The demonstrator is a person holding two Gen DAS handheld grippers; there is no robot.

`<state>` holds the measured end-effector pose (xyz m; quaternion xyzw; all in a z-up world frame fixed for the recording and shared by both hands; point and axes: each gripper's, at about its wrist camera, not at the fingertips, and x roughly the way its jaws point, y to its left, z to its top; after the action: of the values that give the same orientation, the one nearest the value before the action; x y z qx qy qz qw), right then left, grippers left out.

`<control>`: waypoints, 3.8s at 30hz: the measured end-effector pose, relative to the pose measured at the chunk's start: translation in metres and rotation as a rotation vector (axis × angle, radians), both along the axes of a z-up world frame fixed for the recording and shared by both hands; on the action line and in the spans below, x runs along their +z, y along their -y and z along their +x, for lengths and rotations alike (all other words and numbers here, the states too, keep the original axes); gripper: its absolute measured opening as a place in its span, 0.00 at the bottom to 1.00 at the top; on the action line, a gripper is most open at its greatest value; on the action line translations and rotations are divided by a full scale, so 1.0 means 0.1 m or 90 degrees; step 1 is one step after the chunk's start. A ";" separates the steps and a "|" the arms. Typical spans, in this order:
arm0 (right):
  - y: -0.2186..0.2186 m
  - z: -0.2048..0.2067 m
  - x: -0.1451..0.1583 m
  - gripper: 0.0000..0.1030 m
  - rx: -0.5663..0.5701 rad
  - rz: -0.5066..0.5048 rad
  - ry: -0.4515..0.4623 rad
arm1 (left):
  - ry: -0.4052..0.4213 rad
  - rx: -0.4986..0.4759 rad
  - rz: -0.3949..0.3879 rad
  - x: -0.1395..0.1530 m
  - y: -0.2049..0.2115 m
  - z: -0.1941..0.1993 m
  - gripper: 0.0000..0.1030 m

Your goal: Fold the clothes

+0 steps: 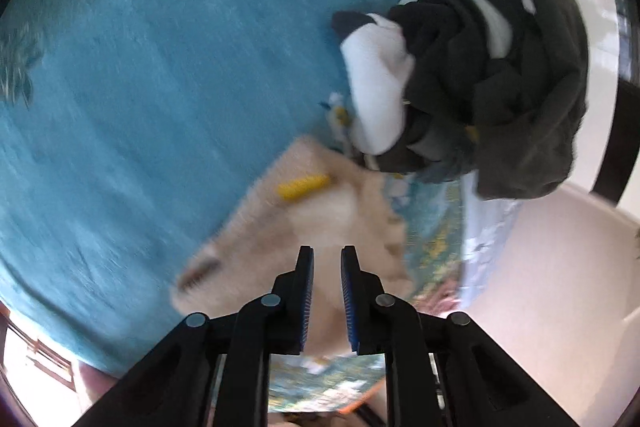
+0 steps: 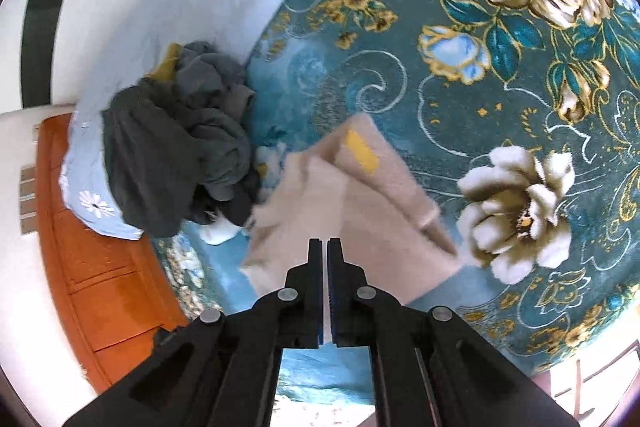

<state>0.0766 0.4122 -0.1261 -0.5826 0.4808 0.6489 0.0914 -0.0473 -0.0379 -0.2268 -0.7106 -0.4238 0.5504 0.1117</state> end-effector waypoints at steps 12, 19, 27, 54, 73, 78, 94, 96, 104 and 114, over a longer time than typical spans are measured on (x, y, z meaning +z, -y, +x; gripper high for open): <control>0.29 -0.43 -0.59 0.50 0.186 0.089 0.088 | -0.073 -0.209 -0.141 -0.20 -0.54 -0.04 0.57; 0.52 -0.91 -0.99 0.61 0.303 0.134 0.134 | -0.088 -0.277 -0.178 -0.28 -0.77 -0.03 0.59; 0.48 -0.90 -1.10 0.60 0.267 0.095 0.138 | -0.085 -0.317 -0.185 -0.33 -0.96 0.01 0.48; 0.08 -1.07 -0.84 0.19 0.240 0.200 0.133 | -0.103 -0.212 -0.174 -0.24 -0.77 -0.36 0.30; 0.44 -0.58 -0.43 0.45 0.242 0.115 0.006 | -0.167 -0.257 -0.078 -0.03 -1.05 0.07 0.53; 0.57 -0.66 -0.79 0.46 0.293 0.141 0.046 | -0.111 -0.284 -0.126 -0.44 -1.16 -0.07 0.53; 0.01 0.10 -0.68 0.78 0.133 0.099 0.010 | -0.059 -0.150 -0.094 -0.43 -0.53 0.40 0.69; -0.09 0.23 -0.88 0.78 0.101 0.066 0.034 | -0.038 -0.143 -0.080 -0.57 -0.48 0.50 0.73; -0.20 0.11 -1.24 0.78 0.067 -0.012 -0.018 | -0.082 -0.137 -0.050 -0.76 -0.59 0.30 0.80; -0.22 -0.03 -1.56 0.78 0.079 -0.051 -0.021 | -0.059 -0.079 0.002 -0.98 -0.66 0.25 0.79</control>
<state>0.0738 0.4338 -0.2822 -0.6035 0.4709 0.6432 0.0197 -0.0225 0.0283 -0.3246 -0.7089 -0.3741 0.5743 0.1663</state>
